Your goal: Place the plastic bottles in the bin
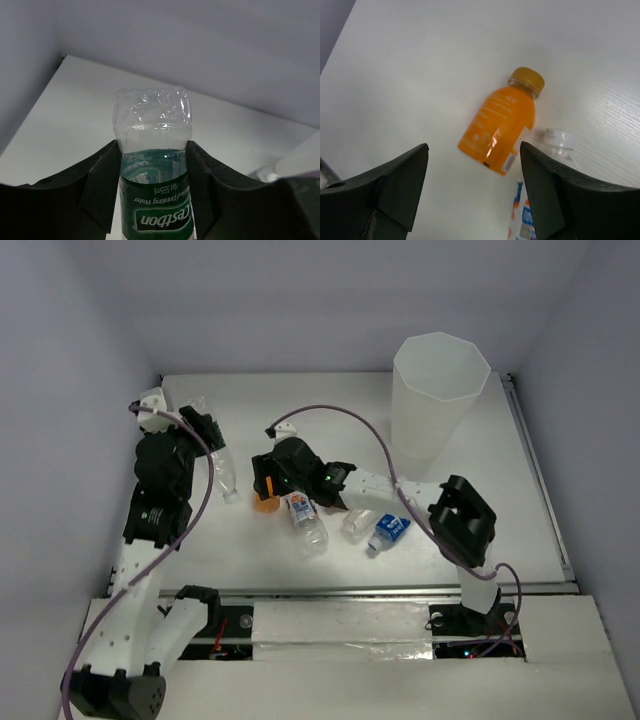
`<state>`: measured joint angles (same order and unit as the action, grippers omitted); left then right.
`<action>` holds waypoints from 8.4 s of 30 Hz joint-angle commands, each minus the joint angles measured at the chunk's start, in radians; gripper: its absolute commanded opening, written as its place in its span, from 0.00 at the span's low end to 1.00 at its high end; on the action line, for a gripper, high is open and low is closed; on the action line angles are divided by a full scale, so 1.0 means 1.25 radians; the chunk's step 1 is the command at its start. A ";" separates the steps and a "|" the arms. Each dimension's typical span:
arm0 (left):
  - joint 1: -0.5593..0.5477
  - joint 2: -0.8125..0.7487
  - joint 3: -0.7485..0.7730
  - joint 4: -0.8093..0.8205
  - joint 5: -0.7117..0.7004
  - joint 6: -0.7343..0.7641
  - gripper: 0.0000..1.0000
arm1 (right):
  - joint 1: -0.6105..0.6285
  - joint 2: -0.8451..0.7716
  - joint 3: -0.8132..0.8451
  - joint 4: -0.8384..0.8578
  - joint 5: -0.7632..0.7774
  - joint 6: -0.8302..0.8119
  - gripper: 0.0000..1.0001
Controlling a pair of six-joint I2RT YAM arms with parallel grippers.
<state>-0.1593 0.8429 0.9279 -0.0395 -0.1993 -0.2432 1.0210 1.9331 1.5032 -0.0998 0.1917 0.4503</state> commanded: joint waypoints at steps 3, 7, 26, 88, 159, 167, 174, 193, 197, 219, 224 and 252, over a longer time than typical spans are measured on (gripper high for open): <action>0.008 -0.127 -0.016 0.073 0.036 -0.041 0.34 | -0.010 0.128 0.200 -0.108 -0.009 0.032 0.81; 0.008 -0.169 -0.015 0.078 0.049 -0.045 0.34 | -0.011 0.213 0.308 -0.185 0.026 0.039 0.82; 0.023 -0.215 -0.013 0.087 0.093 -0.062 0.33 | -0.011 0.278 0.359 -0.107 0.007 0.073 0.50; -0.449 0.501 0.529 0.442 -0.036 -0.132 0.32 | -0.687 -0.697 -0.312 0.164 -0.055 0.038 0.81; -0.568 -0.247 -0.520 0.265 -0.204 -0.312 0.78 | -0.679 -0.867 -0.798 -0.147 -0.191 0.215 0.88; -0.568 -0.147 -0.543 0.263 -0.179 -0.331 0.99 | -0.679 -0.716 -0.793 -0.050 -0.272 0.236 0.96; -0.568 -0.115 -0.563 0.326 -0.123 -0.320 0.99 | -0.679 -0.673 -0.795 0.005 -0.276 0.245 0.96; -0.568 0.102 -0.525 0.376 -0.095 -0.294 0.99 | -0.679 -0.579 -0.774 0.036 -0.223 0.259 0.73; -0.568 0.128 -0.521 0.384 -0.093 -0.302 0.99 | -0.679 -0.611 -0.769 0.010 -0.210 0.250 0.57; -0.568 0.107 -0.519 0.400 -0.135 -0.374 0.99 | -0.679 -0.977 -0.493 -0.235 -0.367 0.161 0.44; -0.568 0.148 -0.493 0.401 -0.153 -0.379 0.99 | -0.679 -0.857 -0.334 -0.124 -0.329 0.120 0.43; -0.568 0.271 -0.442 0.395 -0.247 -0.363 0.99 | -0.679 -0.210 0.295 0.007 0.347 -0.233 0.49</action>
<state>-0.8646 1.1622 0.3321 0.4305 -0.4808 -0.7109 0.1650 1.6970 1.8538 -0.1162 0.5949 0.1852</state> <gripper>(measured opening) 0.990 0.611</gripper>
